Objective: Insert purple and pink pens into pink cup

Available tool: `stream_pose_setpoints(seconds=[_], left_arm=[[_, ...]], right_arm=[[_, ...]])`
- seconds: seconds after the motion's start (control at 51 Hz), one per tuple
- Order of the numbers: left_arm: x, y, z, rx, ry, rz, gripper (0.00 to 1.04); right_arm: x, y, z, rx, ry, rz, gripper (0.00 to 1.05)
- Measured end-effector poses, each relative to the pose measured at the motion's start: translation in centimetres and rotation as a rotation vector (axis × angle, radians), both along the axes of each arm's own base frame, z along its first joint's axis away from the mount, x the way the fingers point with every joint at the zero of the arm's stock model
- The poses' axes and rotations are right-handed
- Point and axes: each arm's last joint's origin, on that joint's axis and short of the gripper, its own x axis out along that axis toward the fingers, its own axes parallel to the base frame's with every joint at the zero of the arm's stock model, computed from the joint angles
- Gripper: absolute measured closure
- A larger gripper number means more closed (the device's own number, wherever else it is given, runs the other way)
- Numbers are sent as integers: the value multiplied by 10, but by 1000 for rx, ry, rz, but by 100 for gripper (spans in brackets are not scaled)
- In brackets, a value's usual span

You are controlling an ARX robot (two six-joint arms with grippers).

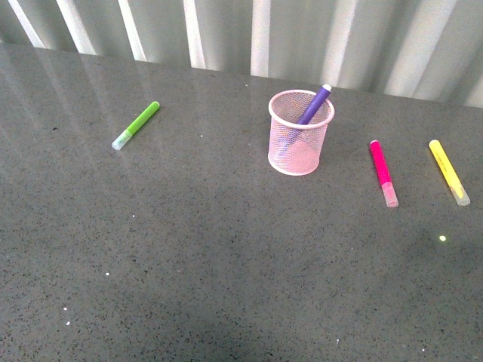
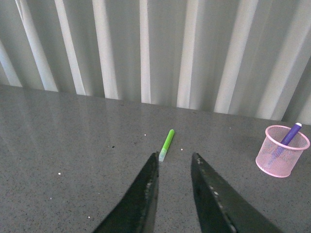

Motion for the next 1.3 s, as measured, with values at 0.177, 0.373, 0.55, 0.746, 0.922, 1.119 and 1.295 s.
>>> stream_pose_setpoints(seconds=[0.177, 0.373, 0.55, 0.746, 0.922, 1.119, 1.295], left_arm=[[0, 0, 0, 0, 0, 0, 46], [0, 0, 0, 0, 0, 0, 15], [0, 0, 0, 2, 0, 0, 7], [0, 0, 0, 2, 0, 0, 7], [0, 0, 0, 2, 1, 0, 7], [0, 0, 0, 2, 0, 0, 7], [0, 0, 0, 2, 0, 0, 7]], right_arm=[[0, 0, 0, 0, 0, 0, 7], [3, -2, 4, -11, 158, 163, 7], [41, -22, 71, -14, 65, 158, 7], [137, -41, 116, 7, 81, 19, 7], [236, -43, 79, 40, 413, -43, 7], [304, -12, 15, -39, 750, 13, 7], [316, 14, -21, -24, 905, 106, 7]])
